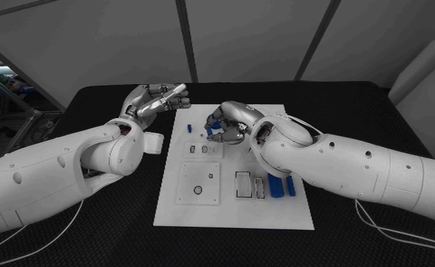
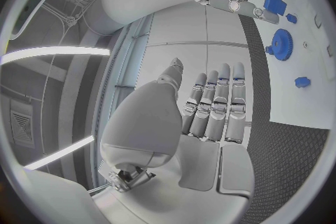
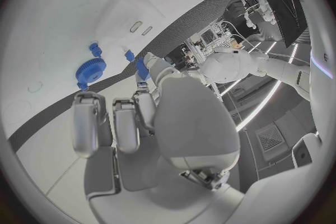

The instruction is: Assemble the parts on the task board

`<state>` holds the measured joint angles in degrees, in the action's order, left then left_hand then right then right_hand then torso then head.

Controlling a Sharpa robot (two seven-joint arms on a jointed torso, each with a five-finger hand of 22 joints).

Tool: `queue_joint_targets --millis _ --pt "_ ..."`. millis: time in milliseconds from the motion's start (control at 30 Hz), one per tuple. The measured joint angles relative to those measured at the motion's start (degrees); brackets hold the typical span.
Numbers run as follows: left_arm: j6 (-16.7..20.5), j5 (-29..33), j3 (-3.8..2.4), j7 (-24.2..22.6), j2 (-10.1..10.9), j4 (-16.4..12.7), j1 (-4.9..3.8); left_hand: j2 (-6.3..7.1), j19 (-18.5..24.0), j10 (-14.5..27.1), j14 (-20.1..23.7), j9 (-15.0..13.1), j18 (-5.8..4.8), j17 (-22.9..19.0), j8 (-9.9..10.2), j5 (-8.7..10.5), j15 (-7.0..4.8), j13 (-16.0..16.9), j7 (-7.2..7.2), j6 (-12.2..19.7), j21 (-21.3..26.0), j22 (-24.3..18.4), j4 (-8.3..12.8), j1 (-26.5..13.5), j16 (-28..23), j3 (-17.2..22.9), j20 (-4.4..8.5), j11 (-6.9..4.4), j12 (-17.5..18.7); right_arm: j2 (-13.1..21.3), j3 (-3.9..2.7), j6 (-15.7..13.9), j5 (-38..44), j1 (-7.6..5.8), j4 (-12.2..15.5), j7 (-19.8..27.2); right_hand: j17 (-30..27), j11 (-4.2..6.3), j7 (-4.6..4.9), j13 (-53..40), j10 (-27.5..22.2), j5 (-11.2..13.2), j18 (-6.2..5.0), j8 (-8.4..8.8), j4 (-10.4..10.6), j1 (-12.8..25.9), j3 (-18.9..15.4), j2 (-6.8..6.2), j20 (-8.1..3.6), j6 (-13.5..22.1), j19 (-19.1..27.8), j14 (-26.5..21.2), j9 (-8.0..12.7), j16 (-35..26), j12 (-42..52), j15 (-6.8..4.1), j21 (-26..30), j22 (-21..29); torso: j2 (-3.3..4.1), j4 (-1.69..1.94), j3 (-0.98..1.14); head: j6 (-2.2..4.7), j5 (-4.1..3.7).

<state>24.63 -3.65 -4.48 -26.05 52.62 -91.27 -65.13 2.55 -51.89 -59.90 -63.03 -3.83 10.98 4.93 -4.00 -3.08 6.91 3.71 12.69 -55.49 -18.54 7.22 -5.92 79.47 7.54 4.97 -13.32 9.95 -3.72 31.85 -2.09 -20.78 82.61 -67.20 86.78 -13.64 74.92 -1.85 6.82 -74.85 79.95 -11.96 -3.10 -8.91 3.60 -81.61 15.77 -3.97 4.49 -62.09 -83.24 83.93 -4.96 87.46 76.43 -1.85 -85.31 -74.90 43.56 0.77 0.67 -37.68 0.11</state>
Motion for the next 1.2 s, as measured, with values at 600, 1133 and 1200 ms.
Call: queue_joint_targets --millis 600,1133,1200 --pt "-0.11 0.0 0.0 0.08 -0.2 0.08 0.0 0.0 0.0 0.0 0.0 0.0 0.0 0.0 0.0 0.0 0.0 0.0 0.0 0.0 0.0 -0.05 0.15 0.0 0.0 0.15 0.0 0.0 0.0 -2.06 1.85 3.44 1.47 1.05 -1.44 -3.17 -0.01 0.02 -0.11 0.04 -0.02 0.02 -0.01 -0.68 0.0 1.03 -0.01 -0.17 0.0 0.12 0.0 0.0 -0.01 0.0 0.0 0.0 0.0 0.0 0.02 -0.09 0.05 -0.73 0.32" --pt "-0.18 0.0 0.0 0.16 -0.31 0.24 -0.01 0.0 0.0 0.0 0.0 0.0 0.0 0.0 0.0 0.0 0.0 0.0 0.0 0.0 0.0 -0.04 0.15 0.0 0.0 0.15 0.0 0.0 0.0 -2.44 1.92 5.47 1.8 1.58 -1.75 -3.82 -0.01 0.01 -0.21 0.11 -0.01 0.07 -0.01 -0.85 0.03 1.34 -0.04 -0.48 0.0 0.22 0.0 0.0 -0.05 0.0 0.0 0.0 0.0 0.0 0.02 -0.13 0.08 -1.1 0.36" --pt "-0.19 0.0 0.0 0.17 -0.31 0.25 -0.01 0.0 0.0 0.0 0.0 0.0 0.0 0.0 0.0 0.0 0.0 0.0 0.0 0.0 0.0 -0.04 0.15 0.0 0.0 0.15 0.0 0.0 0.0 -2.45 1.91 5.52 1.87 1.58 -1.77 -3.82 -0.01 0.01 -0.14 0.15 -0.02 0.14 -0.01 -0.84 0.03 1.35 -0.05 -0.48 0.0 0.14 0.0 0.0 -0.05 0.0 -0.13 0.0 0.0 0.0 0.02 -0.12 0.08 -1.12 0.36"
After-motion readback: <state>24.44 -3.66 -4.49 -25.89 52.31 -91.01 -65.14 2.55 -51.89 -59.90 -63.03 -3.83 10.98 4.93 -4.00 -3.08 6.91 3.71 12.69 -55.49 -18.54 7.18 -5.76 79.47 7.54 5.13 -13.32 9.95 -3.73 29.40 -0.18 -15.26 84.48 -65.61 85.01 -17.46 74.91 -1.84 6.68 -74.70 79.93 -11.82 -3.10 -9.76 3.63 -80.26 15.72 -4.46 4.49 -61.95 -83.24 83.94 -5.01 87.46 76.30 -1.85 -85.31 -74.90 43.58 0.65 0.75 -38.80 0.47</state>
